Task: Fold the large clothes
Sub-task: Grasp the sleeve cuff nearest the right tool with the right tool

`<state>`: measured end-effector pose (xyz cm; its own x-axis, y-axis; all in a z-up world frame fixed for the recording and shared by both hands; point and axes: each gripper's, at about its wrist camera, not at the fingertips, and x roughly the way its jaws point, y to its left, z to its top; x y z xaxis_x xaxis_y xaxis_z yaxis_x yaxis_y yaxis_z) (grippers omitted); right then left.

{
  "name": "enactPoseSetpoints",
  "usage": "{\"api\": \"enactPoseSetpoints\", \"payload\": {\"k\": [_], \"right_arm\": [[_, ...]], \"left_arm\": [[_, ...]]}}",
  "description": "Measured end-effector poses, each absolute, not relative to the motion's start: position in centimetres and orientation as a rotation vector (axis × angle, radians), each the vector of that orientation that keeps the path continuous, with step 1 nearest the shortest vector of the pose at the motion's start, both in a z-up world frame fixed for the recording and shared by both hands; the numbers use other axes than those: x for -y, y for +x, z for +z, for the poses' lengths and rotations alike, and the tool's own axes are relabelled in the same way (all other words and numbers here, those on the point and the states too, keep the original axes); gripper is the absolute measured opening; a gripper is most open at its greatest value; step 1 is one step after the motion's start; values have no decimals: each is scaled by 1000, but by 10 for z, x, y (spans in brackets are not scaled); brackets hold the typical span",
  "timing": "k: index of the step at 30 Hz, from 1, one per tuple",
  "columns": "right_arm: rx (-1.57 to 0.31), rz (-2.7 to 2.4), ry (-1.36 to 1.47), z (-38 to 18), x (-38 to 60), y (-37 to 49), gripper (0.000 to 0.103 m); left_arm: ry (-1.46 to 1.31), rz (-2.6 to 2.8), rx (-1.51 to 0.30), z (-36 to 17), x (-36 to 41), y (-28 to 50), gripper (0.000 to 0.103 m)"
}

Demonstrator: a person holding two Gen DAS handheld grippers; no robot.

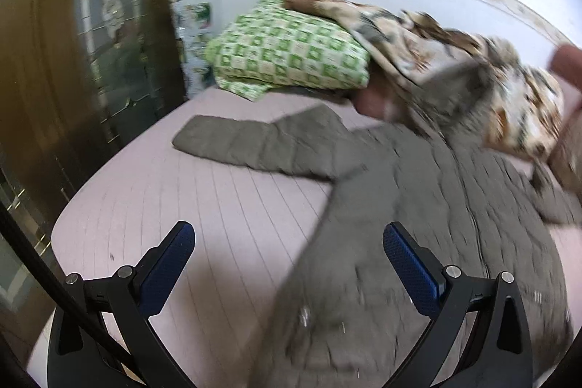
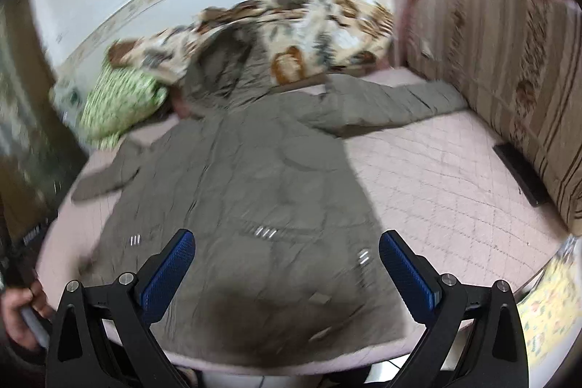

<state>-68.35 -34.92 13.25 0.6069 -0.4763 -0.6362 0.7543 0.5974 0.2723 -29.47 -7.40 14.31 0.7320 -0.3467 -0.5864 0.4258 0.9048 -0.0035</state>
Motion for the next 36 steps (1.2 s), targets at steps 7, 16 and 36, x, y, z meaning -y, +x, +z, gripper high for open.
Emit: {"api": "enactPoseSetpoints", "payload": {"k": [7,16,36], "right_arm": [[-436,-862,749,150,470,-726,101],[-348,-972,939,113,633,-740,72],[-254,-1178,1051,-24,823,-734,54]], "left_arm": [[40,-357,-679,145,123,-217,103],[111,-451,-627,108,168,-209,103],[206,-529,-469,106,205,-232,103]]}}
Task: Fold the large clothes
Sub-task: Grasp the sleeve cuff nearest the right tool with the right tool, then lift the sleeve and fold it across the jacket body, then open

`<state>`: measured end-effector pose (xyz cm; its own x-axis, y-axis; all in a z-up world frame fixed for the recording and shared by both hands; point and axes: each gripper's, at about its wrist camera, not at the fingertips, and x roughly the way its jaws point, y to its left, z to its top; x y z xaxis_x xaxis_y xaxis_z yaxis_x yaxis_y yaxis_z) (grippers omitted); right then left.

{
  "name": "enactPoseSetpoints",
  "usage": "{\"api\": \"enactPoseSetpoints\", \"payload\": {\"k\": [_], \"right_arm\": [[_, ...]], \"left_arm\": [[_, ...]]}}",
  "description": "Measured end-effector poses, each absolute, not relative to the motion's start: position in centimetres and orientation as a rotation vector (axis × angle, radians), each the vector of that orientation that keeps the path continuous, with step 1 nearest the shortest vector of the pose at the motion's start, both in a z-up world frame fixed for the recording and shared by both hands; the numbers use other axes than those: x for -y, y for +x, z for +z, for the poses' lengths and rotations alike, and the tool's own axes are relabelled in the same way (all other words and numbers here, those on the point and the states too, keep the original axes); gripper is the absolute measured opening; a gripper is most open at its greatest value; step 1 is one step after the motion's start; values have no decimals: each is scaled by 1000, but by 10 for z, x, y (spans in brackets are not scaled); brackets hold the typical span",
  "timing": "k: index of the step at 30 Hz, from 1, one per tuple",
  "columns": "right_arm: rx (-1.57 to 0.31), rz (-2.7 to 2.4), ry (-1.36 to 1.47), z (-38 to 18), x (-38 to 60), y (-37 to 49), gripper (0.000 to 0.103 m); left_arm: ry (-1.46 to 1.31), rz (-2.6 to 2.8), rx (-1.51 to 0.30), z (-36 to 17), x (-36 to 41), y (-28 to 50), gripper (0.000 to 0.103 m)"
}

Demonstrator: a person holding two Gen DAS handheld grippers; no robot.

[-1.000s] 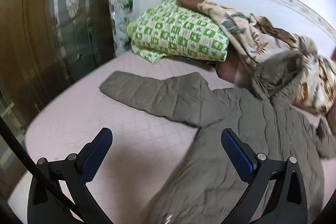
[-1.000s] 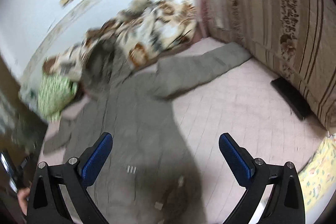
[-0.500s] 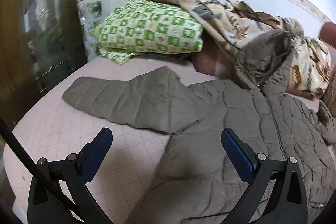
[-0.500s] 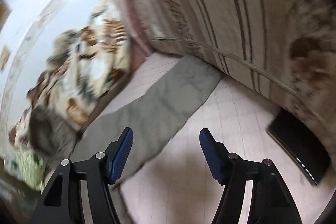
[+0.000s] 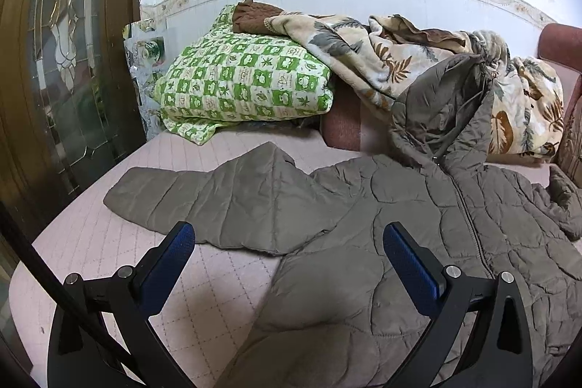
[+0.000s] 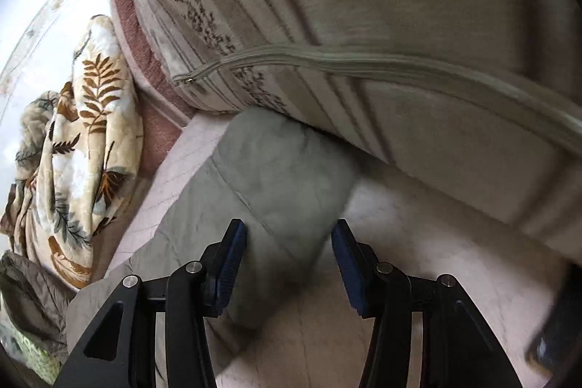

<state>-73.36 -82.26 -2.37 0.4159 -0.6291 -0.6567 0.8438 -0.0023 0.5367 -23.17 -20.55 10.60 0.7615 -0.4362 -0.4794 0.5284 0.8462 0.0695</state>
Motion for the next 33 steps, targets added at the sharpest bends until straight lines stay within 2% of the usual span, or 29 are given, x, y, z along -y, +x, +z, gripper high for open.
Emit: {"api": "enactPoseSetpoints", "payload": {"k": [1,2,3,5,11,22,27,33], "right_arm": [[-251,-1160,1043,-25,825,-732,51],[-263,-1143,1030,-26,828,-730,26],[-279,-1127,1032,-26,830,-729,14],[-240,-1116,1037,-19,823,-732,10],[-146,-1113,904,57,768,-742,9],[-159,-1042,615,220,665,-701,9],[-227,-1003,513,253,613,-655,9],[-231,-958,506,262,549,-620,9]], "left_arm": [[211,-527,-473,105,207,-231,103],[216,-522,-476,104,207,-230,103],[216,-524,-479,104,207,-230,103],[209,-529,-486,106,205,-230,103],[172,-532,-485,113,189,-231,103],[71,-544,-582,116,150,-209,103],[58,-568,-614,115,136,-201,103],[82,-579,-552,128,127,-207,103]]}}
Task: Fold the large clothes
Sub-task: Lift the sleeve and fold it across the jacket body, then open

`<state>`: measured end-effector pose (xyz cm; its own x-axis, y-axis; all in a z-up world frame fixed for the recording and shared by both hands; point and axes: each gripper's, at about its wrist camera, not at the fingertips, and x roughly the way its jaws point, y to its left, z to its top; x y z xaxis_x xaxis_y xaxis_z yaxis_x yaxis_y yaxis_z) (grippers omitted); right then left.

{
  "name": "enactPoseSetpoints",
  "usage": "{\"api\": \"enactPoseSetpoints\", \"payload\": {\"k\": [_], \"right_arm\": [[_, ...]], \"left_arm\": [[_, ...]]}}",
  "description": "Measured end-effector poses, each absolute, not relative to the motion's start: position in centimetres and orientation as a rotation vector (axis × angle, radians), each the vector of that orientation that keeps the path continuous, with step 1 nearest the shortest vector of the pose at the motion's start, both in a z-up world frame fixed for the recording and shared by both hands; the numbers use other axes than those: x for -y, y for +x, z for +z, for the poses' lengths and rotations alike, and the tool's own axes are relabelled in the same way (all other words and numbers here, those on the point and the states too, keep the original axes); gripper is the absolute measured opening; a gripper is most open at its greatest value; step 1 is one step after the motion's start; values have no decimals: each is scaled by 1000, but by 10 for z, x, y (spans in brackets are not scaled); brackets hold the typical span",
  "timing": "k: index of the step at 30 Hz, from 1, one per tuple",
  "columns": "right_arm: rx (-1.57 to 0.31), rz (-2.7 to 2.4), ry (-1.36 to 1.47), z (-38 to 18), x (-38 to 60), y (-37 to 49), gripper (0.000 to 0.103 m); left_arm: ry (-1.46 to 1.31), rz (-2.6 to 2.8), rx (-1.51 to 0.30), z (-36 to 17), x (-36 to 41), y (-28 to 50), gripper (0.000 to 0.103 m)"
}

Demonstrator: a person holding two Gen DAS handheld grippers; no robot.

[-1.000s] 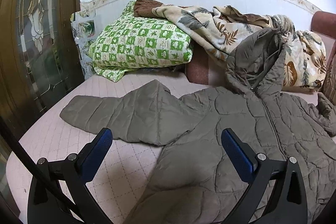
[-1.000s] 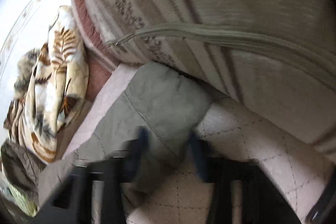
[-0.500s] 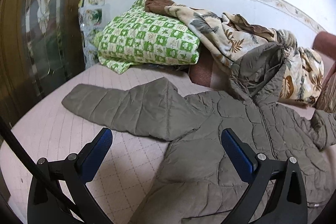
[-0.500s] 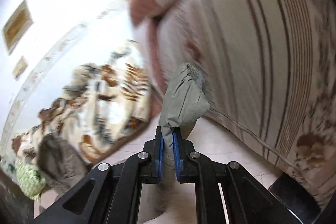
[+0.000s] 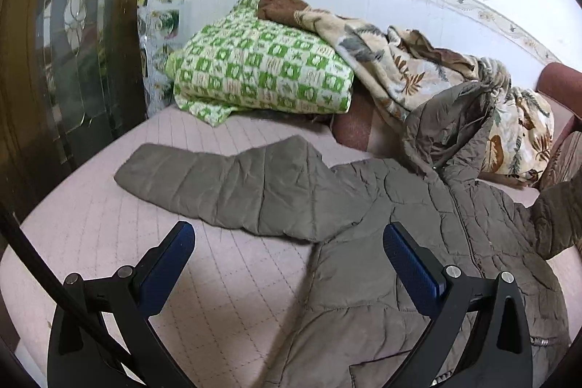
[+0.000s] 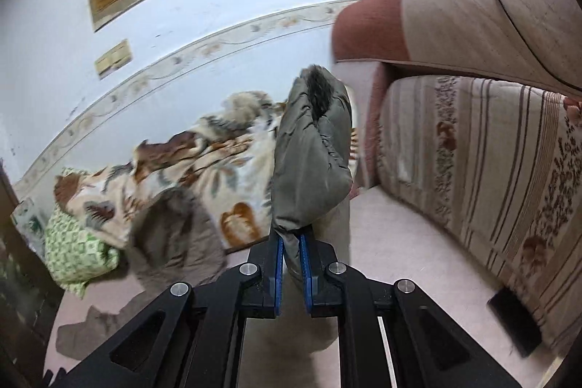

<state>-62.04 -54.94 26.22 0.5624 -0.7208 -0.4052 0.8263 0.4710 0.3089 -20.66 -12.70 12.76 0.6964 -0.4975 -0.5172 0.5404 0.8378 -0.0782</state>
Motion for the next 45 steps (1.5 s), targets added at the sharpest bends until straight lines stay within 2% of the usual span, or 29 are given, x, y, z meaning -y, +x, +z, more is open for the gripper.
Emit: {"api": "enactPoseSetpoints", "payload": {"k": [11,16,21,27,35,37,39,41,45], "right_arm": [[-295,-792,386,308,436,-540,9],[-386,-708,299,302,403,-490,9],[-548,-663,213,247,387,-426,9],[-739,-675,115,148,388,-348,9],[-828,-555,140,62,367,-276,10],[-845,-525,172,49,364,-266,15],[-852,-459,233,46,366,-263,31],[-824,-401,316,51,371,-275,32],[-675,-380,479,79,400,-329,48]], "left_arm": [[49,-578,-496,145,83,-218,103],[42,-548,-516,141,77,-209,103],[71,-551,-547,131,81,-205,103],[80,-571,-561,127,86,-204,103],[88,-614,-600,121,120,-192,103],[102,-625,-597,119,133,-193,103],[108,-634,-595,118,141,-194,103],[112,-640,-605,115,150,-193,103],[104,-651,-637,110,164,-192,103]]}}
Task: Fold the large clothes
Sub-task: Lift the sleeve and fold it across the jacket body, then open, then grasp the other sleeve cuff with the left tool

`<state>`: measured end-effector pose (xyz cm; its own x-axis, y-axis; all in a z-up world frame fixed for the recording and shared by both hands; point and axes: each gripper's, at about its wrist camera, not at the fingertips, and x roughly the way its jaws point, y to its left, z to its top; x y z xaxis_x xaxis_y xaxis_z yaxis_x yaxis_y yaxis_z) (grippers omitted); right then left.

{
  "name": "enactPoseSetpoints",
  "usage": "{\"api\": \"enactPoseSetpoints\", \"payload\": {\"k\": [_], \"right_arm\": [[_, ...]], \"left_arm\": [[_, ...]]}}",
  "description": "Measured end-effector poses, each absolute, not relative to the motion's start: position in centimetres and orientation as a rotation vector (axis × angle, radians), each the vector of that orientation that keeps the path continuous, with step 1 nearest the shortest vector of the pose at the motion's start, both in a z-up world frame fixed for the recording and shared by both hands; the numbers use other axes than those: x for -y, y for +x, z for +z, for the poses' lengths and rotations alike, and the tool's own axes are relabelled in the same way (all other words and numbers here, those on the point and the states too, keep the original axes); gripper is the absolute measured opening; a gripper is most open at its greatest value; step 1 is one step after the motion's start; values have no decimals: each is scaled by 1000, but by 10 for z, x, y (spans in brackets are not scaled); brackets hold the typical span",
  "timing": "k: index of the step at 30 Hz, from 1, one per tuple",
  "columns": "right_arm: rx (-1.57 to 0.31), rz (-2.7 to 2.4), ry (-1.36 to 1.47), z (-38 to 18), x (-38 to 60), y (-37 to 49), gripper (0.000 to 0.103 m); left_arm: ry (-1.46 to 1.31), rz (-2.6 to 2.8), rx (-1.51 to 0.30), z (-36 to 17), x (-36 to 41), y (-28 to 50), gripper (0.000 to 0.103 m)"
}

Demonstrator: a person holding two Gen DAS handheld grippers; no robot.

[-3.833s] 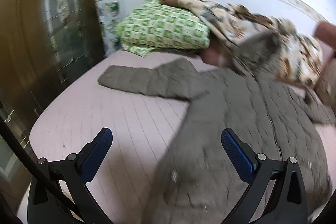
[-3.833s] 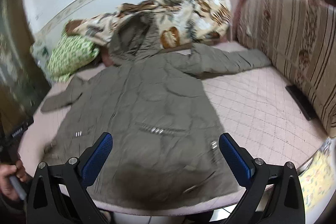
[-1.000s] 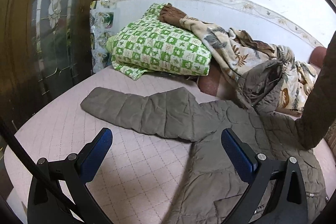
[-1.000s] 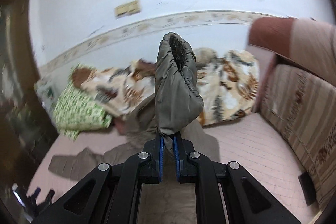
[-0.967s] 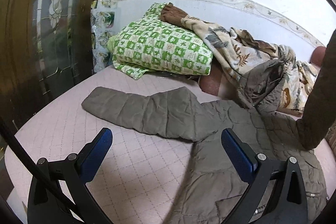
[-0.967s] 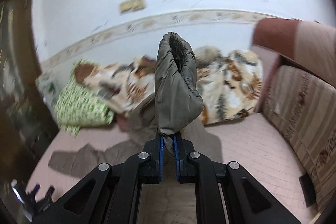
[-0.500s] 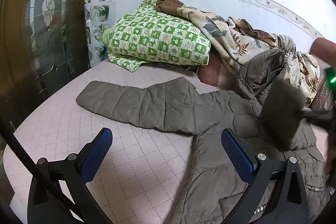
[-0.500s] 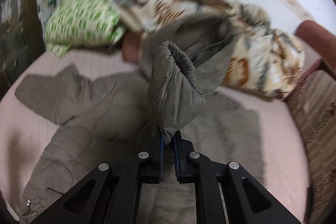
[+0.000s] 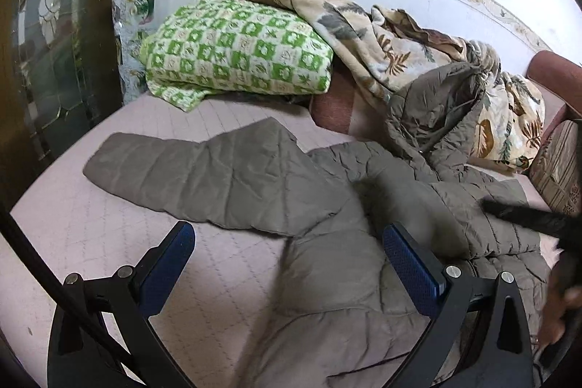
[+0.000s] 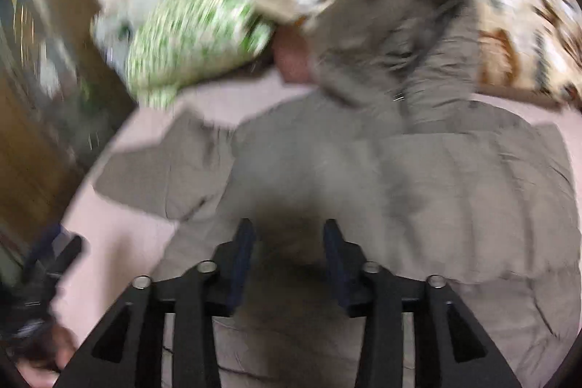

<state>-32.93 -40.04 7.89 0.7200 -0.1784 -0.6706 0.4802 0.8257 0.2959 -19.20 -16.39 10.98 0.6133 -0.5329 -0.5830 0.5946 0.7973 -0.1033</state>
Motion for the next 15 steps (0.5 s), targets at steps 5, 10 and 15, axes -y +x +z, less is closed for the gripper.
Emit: {"api": "enactPoseSetpoints", "payload": {"k": [5,10,15], "right_arm": [[-716,-569,556,70,478,-382,48],[-847,-755,632,23,558,-426,39],[-861,-846,690,15,596,-452,32]], "left_arm": [[102,-649,-647,107,176,-194,103],[132,-636,-647,103,183,-196,103],[166,-627,-648,99,187,-194,103]]}}
